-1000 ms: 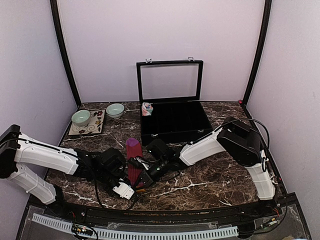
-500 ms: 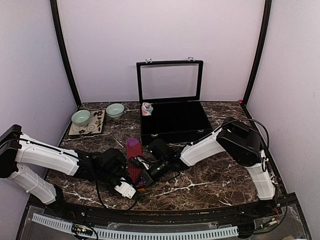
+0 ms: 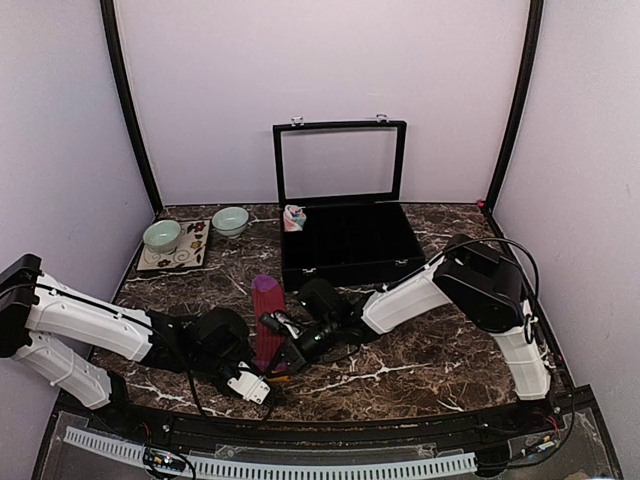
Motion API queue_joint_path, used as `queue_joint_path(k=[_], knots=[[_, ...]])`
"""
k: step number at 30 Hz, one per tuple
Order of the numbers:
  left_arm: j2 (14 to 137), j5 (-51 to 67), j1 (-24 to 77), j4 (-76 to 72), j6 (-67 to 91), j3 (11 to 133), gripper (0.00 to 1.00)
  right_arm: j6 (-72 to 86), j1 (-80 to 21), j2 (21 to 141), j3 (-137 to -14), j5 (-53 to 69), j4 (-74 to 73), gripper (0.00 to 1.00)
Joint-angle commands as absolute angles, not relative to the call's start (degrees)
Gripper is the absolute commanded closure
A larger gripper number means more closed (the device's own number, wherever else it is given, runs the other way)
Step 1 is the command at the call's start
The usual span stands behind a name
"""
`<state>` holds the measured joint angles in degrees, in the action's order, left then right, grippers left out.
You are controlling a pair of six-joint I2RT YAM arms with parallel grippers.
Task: Roll the socks
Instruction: Roll the sock at the center of the board.
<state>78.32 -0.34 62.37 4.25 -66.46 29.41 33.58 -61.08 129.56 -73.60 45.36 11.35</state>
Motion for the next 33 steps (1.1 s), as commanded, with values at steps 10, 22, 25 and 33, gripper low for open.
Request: queue_joint_path(k=[10,22,25,33], knots=[[80.62,9.83,54.99,19.30,-60.69,31.71,1.00,32.45,-58.11,125.52,-57.43,23.94,12.27,0.65],[89.11,12.59,53.90,27.37,-56.14,39.64,1.00,26.44,-57.90,96.96,-36.69,-1.20,17.61,0.00],[87.96,13.57,53.47,26.61,-56.84,39.55,1.00,24.03,-58.47,83.69,-30.72,-13.36,20.66,0.01],[89.77,19.58,50.27,29.31,-55.43,43.63,1.00,26.01,-54.48,78.40,-26.69,-17.32,22.92,0.01]])
